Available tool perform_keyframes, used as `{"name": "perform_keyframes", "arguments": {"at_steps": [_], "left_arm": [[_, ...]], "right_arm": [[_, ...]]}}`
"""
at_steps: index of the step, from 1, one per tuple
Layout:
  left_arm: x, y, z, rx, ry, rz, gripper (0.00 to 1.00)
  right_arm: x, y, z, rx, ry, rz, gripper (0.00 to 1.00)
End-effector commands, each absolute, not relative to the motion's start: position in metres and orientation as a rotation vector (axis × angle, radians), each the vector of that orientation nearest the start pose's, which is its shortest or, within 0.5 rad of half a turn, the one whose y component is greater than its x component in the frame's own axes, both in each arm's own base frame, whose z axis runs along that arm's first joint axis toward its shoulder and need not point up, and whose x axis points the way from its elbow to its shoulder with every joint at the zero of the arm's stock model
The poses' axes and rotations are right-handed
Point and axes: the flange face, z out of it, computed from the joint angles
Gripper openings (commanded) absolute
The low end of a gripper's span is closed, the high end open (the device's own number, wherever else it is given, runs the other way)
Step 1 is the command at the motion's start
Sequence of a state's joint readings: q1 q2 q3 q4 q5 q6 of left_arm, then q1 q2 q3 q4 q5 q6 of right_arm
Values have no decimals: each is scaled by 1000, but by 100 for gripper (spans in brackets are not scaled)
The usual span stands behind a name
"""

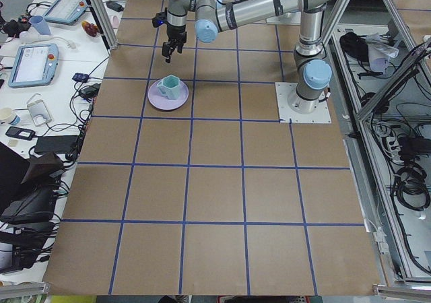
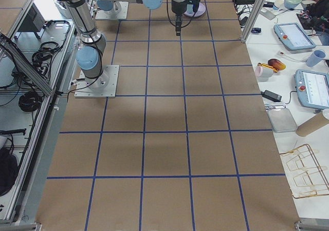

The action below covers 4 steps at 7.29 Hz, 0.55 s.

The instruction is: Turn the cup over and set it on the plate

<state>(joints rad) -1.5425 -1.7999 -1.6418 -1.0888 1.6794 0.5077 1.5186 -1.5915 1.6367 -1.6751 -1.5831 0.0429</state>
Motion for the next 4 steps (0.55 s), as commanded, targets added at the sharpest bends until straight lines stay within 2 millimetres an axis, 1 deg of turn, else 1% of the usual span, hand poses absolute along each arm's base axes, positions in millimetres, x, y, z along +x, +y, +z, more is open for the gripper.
{"name": "perform_keyframes", "arguments": {"at_steps": [1,2,3,4], "left_arm": [[-109,-569,430,482,2978,-202,100],[-115,-563,456,393,3053,-192,100],[-117,-552,485,182,3140,-174,100],[-119,-536,506,156,3148,-123,100]], "right_arm": [[107,-495,476,150,3148,-92,100],[106,-494,476,150,3149,-94,100],[106,-494,477,150,3149,-94,100],[106,-494,477,150,3149,-94,100]]}}
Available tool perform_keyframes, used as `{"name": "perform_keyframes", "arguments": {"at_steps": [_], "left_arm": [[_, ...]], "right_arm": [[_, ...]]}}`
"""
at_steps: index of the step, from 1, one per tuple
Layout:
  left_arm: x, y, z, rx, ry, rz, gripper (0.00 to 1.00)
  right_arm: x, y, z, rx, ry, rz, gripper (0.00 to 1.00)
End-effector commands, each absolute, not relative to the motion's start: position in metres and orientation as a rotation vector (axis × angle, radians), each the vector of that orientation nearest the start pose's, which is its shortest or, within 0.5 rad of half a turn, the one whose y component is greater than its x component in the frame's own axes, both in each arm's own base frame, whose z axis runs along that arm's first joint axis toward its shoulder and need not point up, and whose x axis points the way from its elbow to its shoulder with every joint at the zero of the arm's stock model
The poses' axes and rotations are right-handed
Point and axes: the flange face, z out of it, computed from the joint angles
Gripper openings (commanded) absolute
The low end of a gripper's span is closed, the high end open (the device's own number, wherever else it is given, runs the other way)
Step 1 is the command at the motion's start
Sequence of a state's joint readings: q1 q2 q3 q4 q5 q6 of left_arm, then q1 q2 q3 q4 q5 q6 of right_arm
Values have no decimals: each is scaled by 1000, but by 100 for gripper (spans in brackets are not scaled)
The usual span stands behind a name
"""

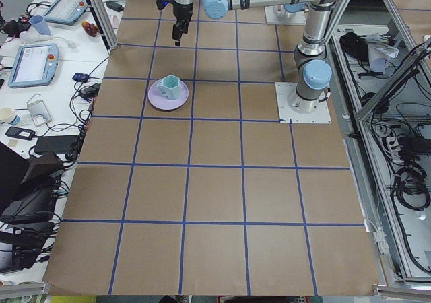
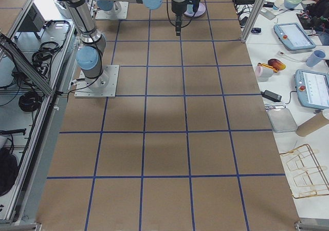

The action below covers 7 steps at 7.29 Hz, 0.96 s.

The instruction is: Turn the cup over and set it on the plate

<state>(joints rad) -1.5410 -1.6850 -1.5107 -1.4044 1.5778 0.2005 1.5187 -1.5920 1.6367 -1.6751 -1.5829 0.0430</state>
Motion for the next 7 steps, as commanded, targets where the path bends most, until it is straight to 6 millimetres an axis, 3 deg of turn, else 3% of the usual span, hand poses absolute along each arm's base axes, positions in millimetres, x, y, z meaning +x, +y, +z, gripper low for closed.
{"name": "perform_keyframes", "arguments": {"at_steps": [1,4,7], "left_arm": [[-120,-524,515,130,3158,-112,100],[-120,-515,525,-3,3156,-136,100],[-119,-515,520,-6,3158,-120,100]], "right_arm": [[107,-494,477,150,3148,-94,100],[106,-494,476,150,3149,-94,100],[107,-494,476,150,3148,-94,100]]}}
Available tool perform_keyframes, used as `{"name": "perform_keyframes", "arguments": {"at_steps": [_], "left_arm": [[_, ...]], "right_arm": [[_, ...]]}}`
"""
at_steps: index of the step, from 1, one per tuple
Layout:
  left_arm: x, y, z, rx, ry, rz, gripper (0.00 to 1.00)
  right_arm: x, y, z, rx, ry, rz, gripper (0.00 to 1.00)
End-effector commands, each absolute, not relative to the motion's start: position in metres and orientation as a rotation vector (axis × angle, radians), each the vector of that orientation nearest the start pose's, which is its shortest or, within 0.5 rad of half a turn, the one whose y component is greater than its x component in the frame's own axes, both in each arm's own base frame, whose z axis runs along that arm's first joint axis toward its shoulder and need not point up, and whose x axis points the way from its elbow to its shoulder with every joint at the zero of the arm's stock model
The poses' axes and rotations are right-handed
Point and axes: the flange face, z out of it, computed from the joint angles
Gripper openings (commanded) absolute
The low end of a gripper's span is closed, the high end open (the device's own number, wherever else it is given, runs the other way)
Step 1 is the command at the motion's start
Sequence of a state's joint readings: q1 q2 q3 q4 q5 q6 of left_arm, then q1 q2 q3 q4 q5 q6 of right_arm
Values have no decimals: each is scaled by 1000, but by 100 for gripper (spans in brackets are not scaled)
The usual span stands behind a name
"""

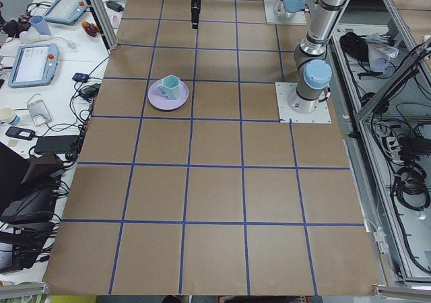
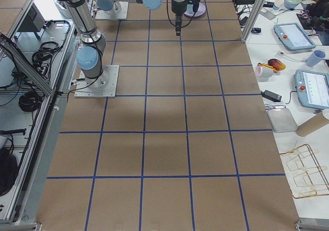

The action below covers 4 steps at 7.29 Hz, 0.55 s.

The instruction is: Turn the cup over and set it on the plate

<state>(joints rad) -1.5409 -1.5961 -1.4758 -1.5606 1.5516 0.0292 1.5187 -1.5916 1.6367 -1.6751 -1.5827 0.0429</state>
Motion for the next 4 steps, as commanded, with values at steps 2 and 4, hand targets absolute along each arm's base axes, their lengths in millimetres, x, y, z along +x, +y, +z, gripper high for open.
{"name": "perform_keyframes", "arguments": {"at_steps": [2,4], "left_arm": [[-119,-518,516,-6,3158,-110,100],[-116,-519,515,-9,3157,-108,100]], "right_arm": [[106,-495,476,150,3149,-92,100],[106,-495,476,150,3149,-92,100]]}}
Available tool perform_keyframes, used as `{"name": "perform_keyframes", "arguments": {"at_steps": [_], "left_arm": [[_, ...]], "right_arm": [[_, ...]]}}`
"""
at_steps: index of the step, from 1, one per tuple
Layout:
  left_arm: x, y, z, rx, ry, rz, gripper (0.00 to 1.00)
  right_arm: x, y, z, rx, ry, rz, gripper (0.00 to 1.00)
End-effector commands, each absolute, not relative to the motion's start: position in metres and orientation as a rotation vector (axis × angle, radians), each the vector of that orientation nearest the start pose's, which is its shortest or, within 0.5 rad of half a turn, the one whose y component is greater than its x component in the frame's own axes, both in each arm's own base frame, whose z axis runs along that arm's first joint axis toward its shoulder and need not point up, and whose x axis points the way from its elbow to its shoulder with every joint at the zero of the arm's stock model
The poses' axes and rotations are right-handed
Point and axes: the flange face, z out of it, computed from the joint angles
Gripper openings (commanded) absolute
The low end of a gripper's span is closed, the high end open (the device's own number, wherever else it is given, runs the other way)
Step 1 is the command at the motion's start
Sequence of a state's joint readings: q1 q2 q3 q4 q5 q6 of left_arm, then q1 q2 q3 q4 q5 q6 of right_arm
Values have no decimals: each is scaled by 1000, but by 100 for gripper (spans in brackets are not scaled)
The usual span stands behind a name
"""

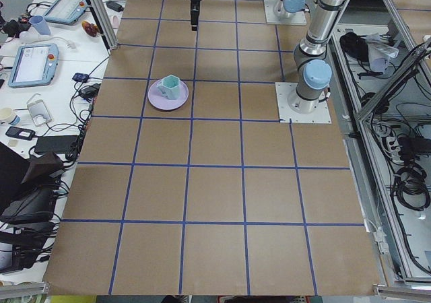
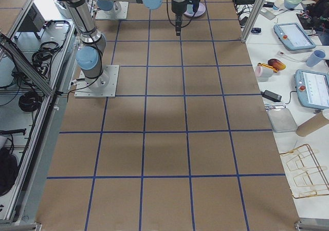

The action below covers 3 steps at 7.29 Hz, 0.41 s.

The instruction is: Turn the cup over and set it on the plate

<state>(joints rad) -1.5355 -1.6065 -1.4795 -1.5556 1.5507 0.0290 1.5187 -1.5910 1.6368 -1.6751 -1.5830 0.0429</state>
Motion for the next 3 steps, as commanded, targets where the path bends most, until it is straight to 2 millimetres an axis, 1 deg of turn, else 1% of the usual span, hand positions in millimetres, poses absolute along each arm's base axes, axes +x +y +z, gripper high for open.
{"name": "perform_keyframes", "arguments": {"at_steps": [1,3], "left_arm": [[-116,-518,515,-4,3157,-108,100],[-117,-519,514,-3,3165,-108,100]], "right_arm": [[106,-495,476,150,3149,-92,100],[106,-495,476,150,3149,-92,100]]}}
